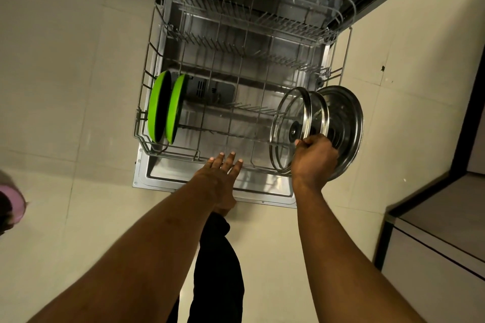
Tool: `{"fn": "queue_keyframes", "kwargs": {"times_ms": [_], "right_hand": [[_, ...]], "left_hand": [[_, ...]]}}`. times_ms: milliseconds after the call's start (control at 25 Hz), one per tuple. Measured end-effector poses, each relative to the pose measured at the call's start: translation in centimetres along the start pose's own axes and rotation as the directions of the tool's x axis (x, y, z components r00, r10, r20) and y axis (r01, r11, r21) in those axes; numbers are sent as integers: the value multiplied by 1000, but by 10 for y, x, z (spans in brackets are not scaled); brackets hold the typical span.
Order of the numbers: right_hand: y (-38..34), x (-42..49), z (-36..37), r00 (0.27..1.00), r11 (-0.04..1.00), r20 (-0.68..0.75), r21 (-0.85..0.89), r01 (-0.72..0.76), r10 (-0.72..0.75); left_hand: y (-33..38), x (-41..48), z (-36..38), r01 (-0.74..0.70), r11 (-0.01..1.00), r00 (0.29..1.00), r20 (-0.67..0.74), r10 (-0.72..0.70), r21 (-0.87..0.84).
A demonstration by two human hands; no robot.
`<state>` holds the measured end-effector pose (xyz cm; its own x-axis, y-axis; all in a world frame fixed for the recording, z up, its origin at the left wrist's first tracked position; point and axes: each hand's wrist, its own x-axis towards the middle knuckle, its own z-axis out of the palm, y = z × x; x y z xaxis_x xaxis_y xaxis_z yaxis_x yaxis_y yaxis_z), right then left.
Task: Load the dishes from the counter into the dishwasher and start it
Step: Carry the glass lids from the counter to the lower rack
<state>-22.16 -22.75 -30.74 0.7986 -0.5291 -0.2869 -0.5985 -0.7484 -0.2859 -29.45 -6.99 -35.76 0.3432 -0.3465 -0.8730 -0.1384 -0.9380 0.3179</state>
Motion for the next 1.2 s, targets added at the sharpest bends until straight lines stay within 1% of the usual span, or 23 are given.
{"fn": "queue_keyframes", "kwargs": {"times_ms": [200, 320, 400, 440, 520, 600, 720, 880, 1000, 1080, 1200], "right_hand": [[-3, -13, -7, 999, 996, -19, -80, 26, -28], [0, -23, -8, 996, 990, -31, -119, 80, -85], [2, -32, -7, 990, 981, 12, -134, 138, -138], [2, -38, -6, 981, 972, 56, -136, 193, -187], [3, -51, -4, 936, 930, 169, -154, 334, -308], [0, -66, -7, 881, 880, 270, -177, 441, -388], [-12, -89, -22, 830, 829, 342, -202, 522, -440], [-42, -127, -69, 749, 761, 426, -188, 621, -507], [-67, -152, -117, 682, 698, 443, -158, 698, -581], [-83, -167, -153, 624, 625, 432, -161, 764, -651], [-114, -181, -194, 555, 547, 388, -144, 825, -735]], "left_hand": [[-2, -7, -4, 1, 1000, 1000, -29, 0, 8], [-2, -13, -2, 61, 998, 995, -83, -61, -7], [-5, -21, 0, 106, 994, 983, -146, -109, -27], [-7, -27, 0, 124, 992, 975, -181, -129, -39], [-10, -42, -1, 157, 986, 956, -243, -167, -62], [-12, -63, -3, 191, 977, 937, -279, -209, -91], [-13, -102, -8, 237, 961, 905, -328, -272, -142], [-5, -178, -28, 302, 919, 844, -377, -381, -252], [8, -240, -51, 320, 901, 798, -430, -423, -293], [20, -284, -70, 325, 890, 761, -470, -447, -321], [28, -334, -97, 336, 875, 675, -558, -482, -349]]}}
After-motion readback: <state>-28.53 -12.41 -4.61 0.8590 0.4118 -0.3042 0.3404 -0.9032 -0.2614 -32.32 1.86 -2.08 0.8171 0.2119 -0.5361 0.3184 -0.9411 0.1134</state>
